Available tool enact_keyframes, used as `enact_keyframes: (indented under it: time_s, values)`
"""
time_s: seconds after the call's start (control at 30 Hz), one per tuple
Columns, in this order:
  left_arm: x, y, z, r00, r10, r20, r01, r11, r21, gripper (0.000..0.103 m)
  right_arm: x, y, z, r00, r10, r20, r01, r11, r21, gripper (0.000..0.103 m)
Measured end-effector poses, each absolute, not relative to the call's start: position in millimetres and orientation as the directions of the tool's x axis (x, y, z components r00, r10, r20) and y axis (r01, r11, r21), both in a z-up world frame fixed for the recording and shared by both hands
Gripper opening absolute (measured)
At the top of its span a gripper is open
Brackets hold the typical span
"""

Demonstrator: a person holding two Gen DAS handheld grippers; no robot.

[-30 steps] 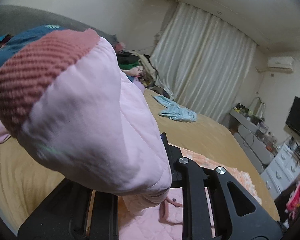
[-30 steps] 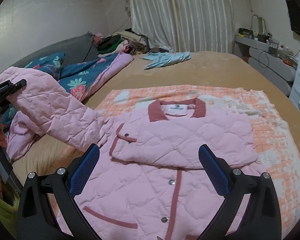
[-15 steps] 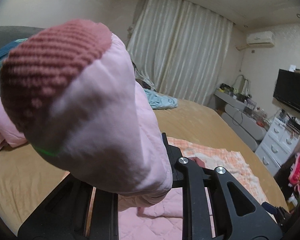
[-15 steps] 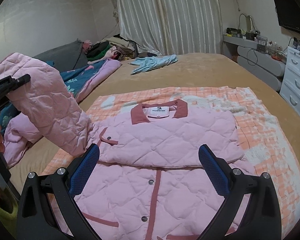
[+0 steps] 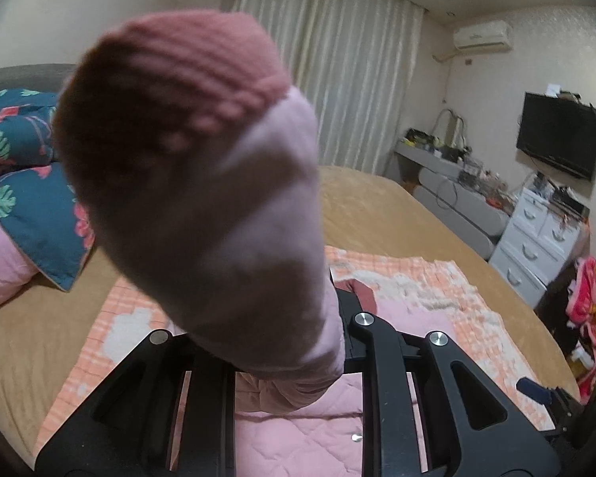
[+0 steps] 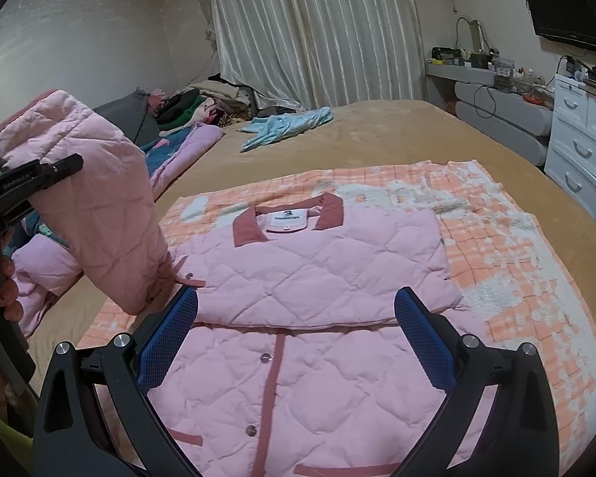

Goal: Fold large clothes
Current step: 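Grasp the other sleeve's mauve cuff with the left tool and lift it, then fold the held sleeve across the jacket front with the left tool, release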

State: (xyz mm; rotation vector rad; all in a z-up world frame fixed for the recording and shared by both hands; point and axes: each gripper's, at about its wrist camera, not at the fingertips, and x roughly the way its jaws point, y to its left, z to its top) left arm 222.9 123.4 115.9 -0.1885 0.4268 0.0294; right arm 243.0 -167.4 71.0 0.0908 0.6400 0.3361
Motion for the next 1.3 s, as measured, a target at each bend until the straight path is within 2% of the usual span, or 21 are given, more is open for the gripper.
enact_keyframes:
  time_s: [0.6,1.3]
  values:
    - [264,58,82,0.835,-0.093,-0.542,0.063,0.995,-0.074,0.012,252,-226,53,0.772,0.273,-0.575,-0.167,0.959,0.231,0.099]
    - [301,-20,7,0.714,-0.076,-0.696,0.17,0.983,0.068,0.019,265,-271,22,0.764,0.212,-0.609,-0.054,0.962,0.267,0.099]
